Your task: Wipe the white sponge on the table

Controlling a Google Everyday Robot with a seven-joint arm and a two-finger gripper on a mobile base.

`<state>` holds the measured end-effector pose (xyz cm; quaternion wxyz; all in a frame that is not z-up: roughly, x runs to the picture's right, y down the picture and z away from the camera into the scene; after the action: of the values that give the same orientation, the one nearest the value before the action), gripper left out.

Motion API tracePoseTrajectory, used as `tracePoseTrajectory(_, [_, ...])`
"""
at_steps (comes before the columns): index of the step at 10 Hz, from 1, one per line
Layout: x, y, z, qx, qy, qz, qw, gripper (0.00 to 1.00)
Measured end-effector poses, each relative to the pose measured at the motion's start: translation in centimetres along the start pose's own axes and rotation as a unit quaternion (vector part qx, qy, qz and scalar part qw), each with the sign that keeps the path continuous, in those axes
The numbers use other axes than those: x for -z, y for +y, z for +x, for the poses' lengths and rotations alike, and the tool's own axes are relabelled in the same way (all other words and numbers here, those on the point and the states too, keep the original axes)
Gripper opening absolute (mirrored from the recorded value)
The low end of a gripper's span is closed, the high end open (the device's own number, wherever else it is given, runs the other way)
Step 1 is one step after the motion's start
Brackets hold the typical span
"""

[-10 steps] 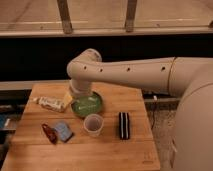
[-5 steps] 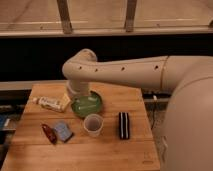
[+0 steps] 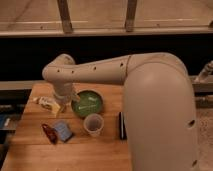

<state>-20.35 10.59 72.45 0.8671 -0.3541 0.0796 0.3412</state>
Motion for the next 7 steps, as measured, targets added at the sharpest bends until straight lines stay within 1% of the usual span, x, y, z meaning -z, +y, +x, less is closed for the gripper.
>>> tracePoseTrajectory(1, [-0.7, -0.2, 0.1, 0.002, 0.008, -0.001, 1.0000, 0.80])
tracePoseTrajectory(3, [-2.1, 0.4, 0.4, 0.008, 0.020, -0.017, 0.9996, 0.80])
tracePoseTrajectory(7, [-4.7, 1.9, 0.9, 0.011, 0.033, -0.050, 0.9982, 0.80])
